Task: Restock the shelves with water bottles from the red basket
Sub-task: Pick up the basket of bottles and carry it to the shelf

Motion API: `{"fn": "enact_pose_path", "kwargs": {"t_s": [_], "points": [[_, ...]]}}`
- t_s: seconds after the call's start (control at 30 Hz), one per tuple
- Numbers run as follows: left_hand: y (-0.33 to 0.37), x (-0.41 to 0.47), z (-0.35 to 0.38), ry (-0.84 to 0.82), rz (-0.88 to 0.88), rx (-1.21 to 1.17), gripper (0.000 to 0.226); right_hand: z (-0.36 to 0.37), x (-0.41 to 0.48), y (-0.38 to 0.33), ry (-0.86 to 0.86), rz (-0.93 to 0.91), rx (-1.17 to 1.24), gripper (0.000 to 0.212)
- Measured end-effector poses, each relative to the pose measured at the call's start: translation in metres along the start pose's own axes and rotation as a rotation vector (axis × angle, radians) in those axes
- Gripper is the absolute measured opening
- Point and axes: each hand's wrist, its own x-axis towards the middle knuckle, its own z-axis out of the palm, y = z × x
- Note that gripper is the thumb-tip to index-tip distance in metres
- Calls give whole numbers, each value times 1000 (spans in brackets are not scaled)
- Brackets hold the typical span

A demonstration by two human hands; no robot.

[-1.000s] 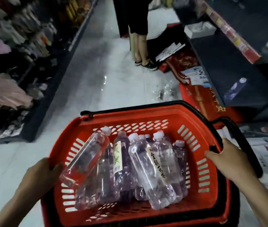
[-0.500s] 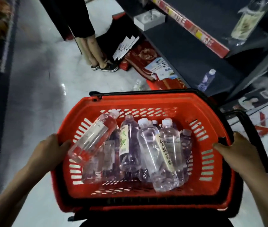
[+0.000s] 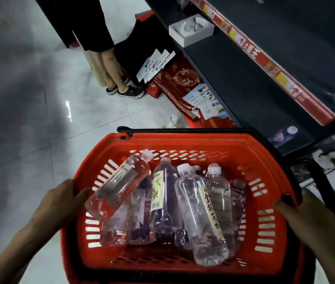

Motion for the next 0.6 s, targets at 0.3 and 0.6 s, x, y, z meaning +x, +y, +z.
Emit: {"fn": "enact_pose_path", "kwargs": {"t_s": [0.3, 0.6], "points": [[-47, 212, -76, -64, 28, -97, 31, 74, 56, -183, 5, 79, -64, 42], [-134, 315, -113, -23, -137, -88, 35, 168, 122, -345, -110, -105, -87, 28]]}}
